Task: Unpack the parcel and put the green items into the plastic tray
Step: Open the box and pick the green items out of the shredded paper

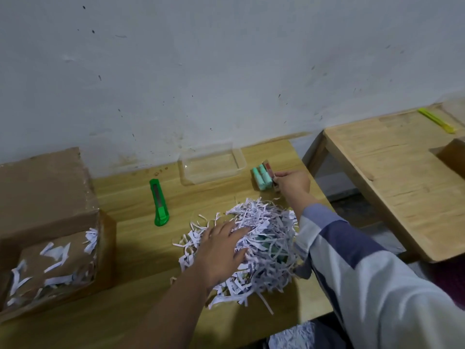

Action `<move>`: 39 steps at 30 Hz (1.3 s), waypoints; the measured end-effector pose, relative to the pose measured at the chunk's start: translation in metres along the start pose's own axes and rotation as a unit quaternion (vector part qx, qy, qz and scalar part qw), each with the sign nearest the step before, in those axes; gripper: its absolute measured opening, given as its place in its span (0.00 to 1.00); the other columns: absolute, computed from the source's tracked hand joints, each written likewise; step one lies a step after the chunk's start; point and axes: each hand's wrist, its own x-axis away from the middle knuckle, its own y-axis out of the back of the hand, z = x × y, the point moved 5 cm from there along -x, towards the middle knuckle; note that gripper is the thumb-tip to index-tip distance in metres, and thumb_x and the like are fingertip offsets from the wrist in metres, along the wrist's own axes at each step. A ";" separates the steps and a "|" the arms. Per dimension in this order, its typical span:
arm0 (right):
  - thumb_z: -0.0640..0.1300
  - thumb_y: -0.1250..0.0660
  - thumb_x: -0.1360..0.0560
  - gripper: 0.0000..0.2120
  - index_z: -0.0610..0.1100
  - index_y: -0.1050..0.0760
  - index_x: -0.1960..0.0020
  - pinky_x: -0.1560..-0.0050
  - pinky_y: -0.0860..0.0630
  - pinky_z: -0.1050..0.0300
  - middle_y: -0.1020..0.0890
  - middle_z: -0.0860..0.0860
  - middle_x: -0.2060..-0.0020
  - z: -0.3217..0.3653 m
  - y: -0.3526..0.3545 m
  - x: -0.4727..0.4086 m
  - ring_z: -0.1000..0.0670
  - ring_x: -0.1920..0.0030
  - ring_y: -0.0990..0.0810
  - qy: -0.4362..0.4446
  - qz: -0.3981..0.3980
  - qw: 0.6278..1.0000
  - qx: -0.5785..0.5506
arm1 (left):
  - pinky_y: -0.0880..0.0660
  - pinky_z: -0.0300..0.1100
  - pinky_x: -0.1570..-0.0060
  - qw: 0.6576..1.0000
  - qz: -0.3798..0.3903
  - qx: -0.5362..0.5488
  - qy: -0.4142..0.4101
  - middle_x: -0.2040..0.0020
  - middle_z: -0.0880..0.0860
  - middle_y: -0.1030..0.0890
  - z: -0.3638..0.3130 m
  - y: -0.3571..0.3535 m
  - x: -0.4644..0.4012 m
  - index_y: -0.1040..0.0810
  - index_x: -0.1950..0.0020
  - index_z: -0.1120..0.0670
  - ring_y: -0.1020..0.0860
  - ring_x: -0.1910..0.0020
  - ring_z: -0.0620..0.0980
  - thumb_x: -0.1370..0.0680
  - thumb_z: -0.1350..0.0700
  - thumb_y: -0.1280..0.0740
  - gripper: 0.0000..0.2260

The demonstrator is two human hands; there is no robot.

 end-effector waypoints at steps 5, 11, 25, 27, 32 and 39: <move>0.42 0.31 0.26 0.11 0.45 0.19 0.44 0.47 0.22 0.55 0.16 0.45 0.47 0.005 -0.012 0.003 0.46 0.48 0.19 0.044 0.036 0.998 0.020 | 0.52 0.50 0.25 1.000 -0.002 0.002 -0.009 0.22 0.47 0.43 0.005 -0.001 -0.001 0.46 0.24 0.38 0.48 0.23 0.47 0.19 0.44 0.45 0.23; 0.41 0.32 0.26 0.11 0.47 0.20 0.44 0.53 0.22 0.55 0.18 0.45 0.46 0.007 -0.011 0.046 0.45 0.51 0.19 0.213 0.070 0.961 0.164 | 0.52 0.51 0.25 1.000 -0.006 0.009 0.003 0.23 0.48 0.42 0.002 0.001 -0.003 0.44 0.25 0.38 0.47 0.23 0.48 0.19 0.42 0.45 0.22; 0.40 0.38 0.27 0.08 0.47 0.20 0.54 0.56 0.27 0.53 0.17 0.49 0.58 -0.065 0.034 0.144 0.45 0.55 0.21 0.388 0.077 0.870 0.295 | 0.63 0.60 0.27 0.995 -0.093 0.024 -0.010 0.27 0.44 0.36 -0.037 0.013 0.017 0.26 0.42 0.42 0.45 0.24 0.50 0.20 0.42 0.45 0.12; 0.42 0.39 0.26 0.09 0.48 0.20 0.52 0.53 0.31 0.54 0.18 0.51 0.54 -0.066 0.037 0.143 0.46 0.51 0.21 0.385 0.054 0.856 0.340 | 0.62 0.62 0.28 0.998 -0.065 -0.002 0.022 0.25 0.44 0.39 -0.032 0.006 0.016 0.29 0.39 0.41 0.47 0.24 0.51 0.21 0.41 0.43 0.13; 0.52 0.41 0.23 0.13 0.49 0.23 0.45 0.45 0.35 0.51 0.21 0.51 0.45 -0.054 0.032 0.144 0.46 0.42 0.25 0.352 0.038 0.835 0.421 | 0.60 0.64 0.28 0.999 -0.032 -0.011 0.040 0.23 0.46 0.44 -0.023 -0.001 0.018 0.33 0.36 0.42 0.51 0.22 0.53 0.23 0.42 0.38 0.17; 0.50 0.37 0.26 0.13 0.50 0.25 0.42 0.43 0.38 0.48 0.22 0.49 0.43 -0.045 0.005 0.139 0.44 0.38 0.31 0.338 0.062 0.765 0.545 | 0.58 0.64 0.27 0.999 0.005 -0.005 0.036 0.21 0.45 0.49 -0.020 -0.005 0.022 0.40 0.28 0.44 0.54 0.22 0.53 0.22 0.41 0.39 0.24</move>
